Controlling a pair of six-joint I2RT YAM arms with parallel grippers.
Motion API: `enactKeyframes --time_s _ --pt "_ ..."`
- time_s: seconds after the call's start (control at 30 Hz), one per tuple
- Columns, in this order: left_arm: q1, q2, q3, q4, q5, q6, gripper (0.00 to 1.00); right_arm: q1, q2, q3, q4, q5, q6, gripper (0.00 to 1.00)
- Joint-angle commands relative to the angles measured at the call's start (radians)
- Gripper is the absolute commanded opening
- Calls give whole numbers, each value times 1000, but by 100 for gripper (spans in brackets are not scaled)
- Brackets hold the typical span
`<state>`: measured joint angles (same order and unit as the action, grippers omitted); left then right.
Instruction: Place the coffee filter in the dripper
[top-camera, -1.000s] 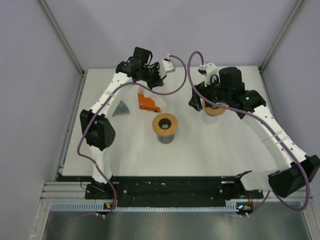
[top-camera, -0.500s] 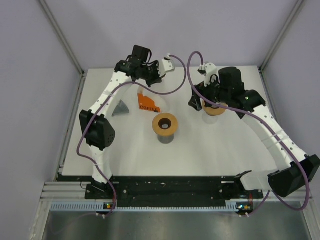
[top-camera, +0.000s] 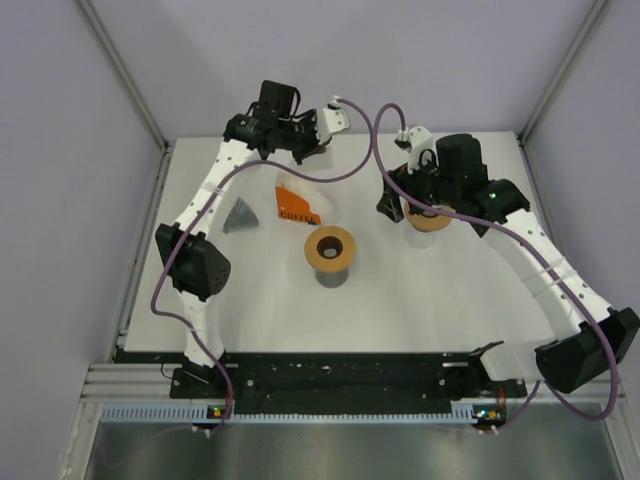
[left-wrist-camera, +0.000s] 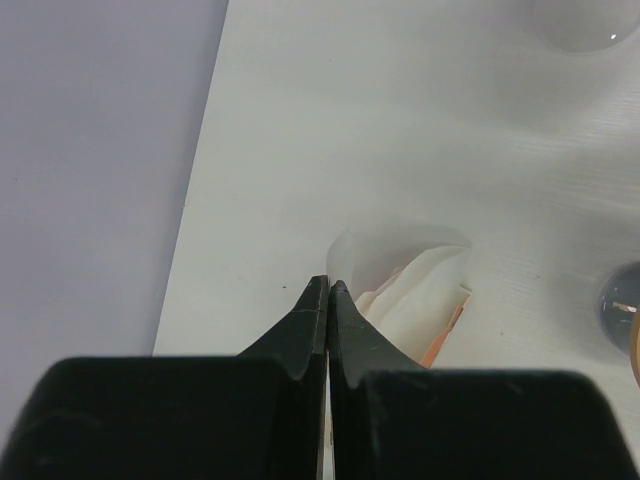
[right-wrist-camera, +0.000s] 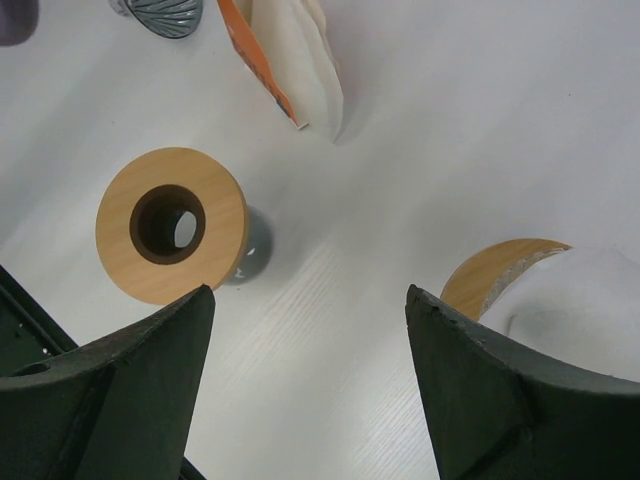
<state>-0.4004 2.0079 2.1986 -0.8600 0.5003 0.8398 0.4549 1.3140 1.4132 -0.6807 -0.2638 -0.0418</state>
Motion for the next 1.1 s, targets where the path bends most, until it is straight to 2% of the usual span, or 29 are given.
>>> enactKeyframes --time_s 0.0,0.5,0.87,0.9,0.97,1.07 --pt "14 -5 -48 3 1 35 0 -10 -4 -3 21 -9 -10 77" --pt "35 12 -112 -163 73 145 0 -10 10 -10 15 -20 -7 77" --pt "32 77 -109 -139 -11 125 0 -10 13 -14 15 -26 -3 77" --pt "34 81 -109 -136 -17 120 1 -10 13 -13 15 -26 -3 77" --pt "32 83 -108 -131 -29 107 10 -10 17 -16 15 -28 -3 77" --pt "32 69 -102 -129 -16 73 30 -10 21 -16 15 -32 -3 77"
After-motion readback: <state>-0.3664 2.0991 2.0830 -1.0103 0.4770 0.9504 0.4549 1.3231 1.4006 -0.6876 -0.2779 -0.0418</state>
